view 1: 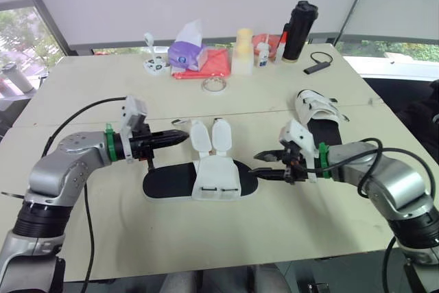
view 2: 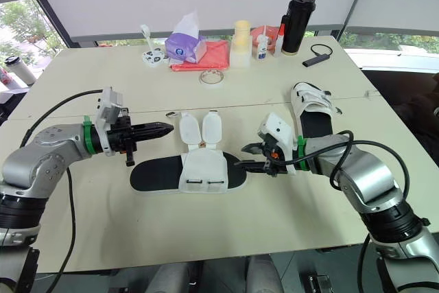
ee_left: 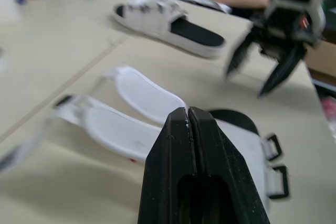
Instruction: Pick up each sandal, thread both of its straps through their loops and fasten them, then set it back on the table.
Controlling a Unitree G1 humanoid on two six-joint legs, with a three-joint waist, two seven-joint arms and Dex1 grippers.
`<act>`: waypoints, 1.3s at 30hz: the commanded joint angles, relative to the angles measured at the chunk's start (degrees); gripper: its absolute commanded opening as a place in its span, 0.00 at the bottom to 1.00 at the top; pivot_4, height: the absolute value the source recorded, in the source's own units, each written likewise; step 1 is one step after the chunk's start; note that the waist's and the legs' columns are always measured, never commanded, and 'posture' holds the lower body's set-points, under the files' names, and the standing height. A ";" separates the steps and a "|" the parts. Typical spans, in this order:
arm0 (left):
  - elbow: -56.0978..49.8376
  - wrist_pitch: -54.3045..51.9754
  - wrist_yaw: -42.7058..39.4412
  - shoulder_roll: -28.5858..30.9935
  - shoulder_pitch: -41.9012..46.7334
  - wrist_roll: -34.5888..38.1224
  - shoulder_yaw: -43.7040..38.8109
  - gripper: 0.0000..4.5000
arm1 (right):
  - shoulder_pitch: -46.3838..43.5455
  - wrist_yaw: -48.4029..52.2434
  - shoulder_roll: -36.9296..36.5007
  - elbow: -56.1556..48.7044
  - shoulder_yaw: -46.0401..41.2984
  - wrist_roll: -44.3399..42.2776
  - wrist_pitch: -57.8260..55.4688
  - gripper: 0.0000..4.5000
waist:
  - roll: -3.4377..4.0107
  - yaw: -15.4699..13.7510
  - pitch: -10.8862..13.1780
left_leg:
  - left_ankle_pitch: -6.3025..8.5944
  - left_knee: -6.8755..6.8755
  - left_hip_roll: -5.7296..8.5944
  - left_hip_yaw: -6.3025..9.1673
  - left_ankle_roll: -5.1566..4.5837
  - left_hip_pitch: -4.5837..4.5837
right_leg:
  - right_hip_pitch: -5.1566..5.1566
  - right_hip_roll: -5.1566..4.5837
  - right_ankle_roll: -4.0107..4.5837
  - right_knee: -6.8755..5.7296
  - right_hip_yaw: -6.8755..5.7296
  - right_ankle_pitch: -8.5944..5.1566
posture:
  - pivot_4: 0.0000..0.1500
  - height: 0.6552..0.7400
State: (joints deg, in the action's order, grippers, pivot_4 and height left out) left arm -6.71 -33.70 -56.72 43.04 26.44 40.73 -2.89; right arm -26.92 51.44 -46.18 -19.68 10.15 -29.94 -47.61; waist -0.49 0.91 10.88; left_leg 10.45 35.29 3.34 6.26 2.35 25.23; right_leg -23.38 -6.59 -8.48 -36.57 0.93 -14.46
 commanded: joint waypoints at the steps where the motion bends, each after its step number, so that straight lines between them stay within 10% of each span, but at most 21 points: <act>1: -2.26 -1.05 1.77 -0.52 -0.35 0.65 -2.81 0.00 | 0.32 1.12 0.53 0.96 1.52 2.57 3.02 0.05 | 0.00 -0.05 0.00 | 0.00 0.00 0.00 0.00 0.00 0.00 | 0.01 0.00 0.00 0.00 0.00 0.00 | 1.00 1.00; 16: -0.57 -7.70 11.41 -3.97 -1.19 1.05 -6.13 0.00 | 0.72 2.08 6.16 6.64 7.16 8.58 5.05 0.01 | -0.01 -0.06 -0.01 | -0.01 0.00 0.03 0.01 0.03 -0.04 | 0.02 0.01 0.00 0.00 0.00 0.00 | 1.00 1.00; 26: 6.39 -13.01 10.58 -7.06 0.87 1.85 -4.99 0.98 | 1.14 2.68 6.49 5.69 8.78 11.10 5.29 0.00 | -0.02 -0.07 -0.02 | -0.01 -0.02 0.04 0.01 0.04 -0.14 | 0.12 0.02 0.01 0.00 0.00 0.00 | 1.00 1.00; 39: 21.78 -22.23 12.23 -17.11 9.20 3.91 -5.39 0.98 | 0.81 3.50 6.44 3.06 9.48 12.47 4.97 0.00 | -0.07 -0.01 -0.05 | -0.02 -0.04 0.06 0.02 0.05 -0.26 | 0.23 0.03 0.00 -0.01 0.00 0.01 | 1.00 1.00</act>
State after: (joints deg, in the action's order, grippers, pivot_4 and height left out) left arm 14.13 -56.13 -43.85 26.20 34.02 45.34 -8.39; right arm -26.26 54.02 -39.84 -14.62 18.24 -17.39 -42.12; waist -0.56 0.90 10.83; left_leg 10.42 35.26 3.40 6.29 2.41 24.97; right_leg -23.14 -6.56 -8.48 -36.58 0.92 -14.45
